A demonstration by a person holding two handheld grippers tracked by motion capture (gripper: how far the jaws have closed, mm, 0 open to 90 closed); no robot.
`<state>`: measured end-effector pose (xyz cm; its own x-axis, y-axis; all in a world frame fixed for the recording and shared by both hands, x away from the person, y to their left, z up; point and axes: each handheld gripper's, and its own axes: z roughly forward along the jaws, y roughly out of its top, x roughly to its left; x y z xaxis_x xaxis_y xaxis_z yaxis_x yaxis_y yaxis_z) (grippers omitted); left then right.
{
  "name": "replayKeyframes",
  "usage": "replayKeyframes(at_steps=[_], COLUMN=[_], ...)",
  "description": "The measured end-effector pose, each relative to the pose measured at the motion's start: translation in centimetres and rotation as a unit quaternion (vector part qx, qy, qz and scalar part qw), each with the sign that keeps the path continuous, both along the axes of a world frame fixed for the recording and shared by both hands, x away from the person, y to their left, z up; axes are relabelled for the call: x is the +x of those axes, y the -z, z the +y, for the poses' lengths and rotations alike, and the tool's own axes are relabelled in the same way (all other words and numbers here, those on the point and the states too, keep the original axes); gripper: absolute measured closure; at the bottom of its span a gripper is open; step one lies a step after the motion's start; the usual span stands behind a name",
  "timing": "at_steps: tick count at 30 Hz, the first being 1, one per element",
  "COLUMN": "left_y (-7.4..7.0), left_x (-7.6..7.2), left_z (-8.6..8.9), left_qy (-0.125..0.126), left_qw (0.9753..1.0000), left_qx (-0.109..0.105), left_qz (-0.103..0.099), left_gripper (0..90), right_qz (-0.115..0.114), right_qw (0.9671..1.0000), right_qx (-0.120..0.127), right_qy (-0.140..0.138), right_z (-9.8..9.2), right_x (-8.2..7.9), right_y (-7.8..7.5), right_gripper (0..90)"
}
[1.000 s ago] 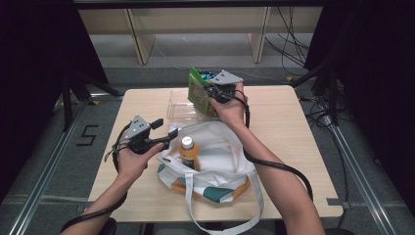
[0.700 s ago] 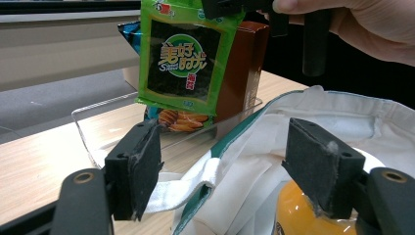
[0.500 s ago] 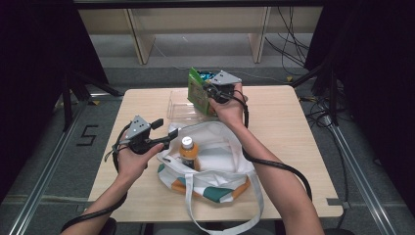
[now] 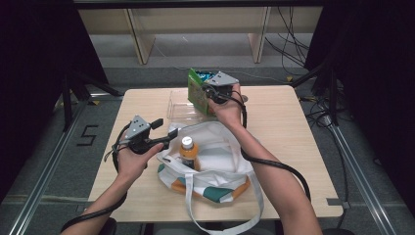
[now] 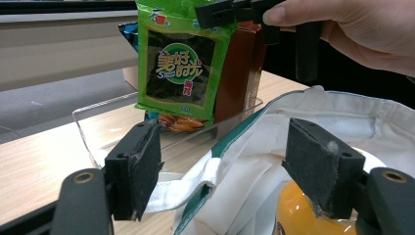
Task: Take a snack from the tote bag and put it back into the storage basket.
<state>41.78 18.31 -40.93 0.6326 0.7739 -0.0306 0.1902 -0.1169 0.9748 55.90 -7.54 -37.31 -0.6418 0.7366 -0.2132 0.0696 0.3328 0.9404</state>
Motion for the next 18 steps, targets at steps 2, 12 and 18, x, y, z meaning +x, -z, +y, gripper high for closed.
replayKeyframes(at_steps=[2, 12, 18], left_y=[0.02, 0.0, 0.01], left_x=[0.0, 0.07, 0.05], left_z=[-0.02, 0.06, 0.0], left_qy=[0.0, 0.002, 0.001], left_qw=[1.0, 1.0, 1.0], left_qx=[0.0, 0.0, -0.003], left_qz=[0.0, -0.004, -0.002], left_gripper=[28.9, 28.9, 28.9], right_qz=[0.002, 0.007, 0.01], right_qw=[1.0, 0.9999, 0.9998], right_qx=[-0.002, -0.008, -0.016], right_qy=[-0.001, -0.001, -0.001], right_z=[0.04, 0.31, 0.37], right_x=[0.03, 0.09, 0.04], right_y=[0.11, 0.62, 0.82], right_gripper=[90.0, 90.0, 90.0])
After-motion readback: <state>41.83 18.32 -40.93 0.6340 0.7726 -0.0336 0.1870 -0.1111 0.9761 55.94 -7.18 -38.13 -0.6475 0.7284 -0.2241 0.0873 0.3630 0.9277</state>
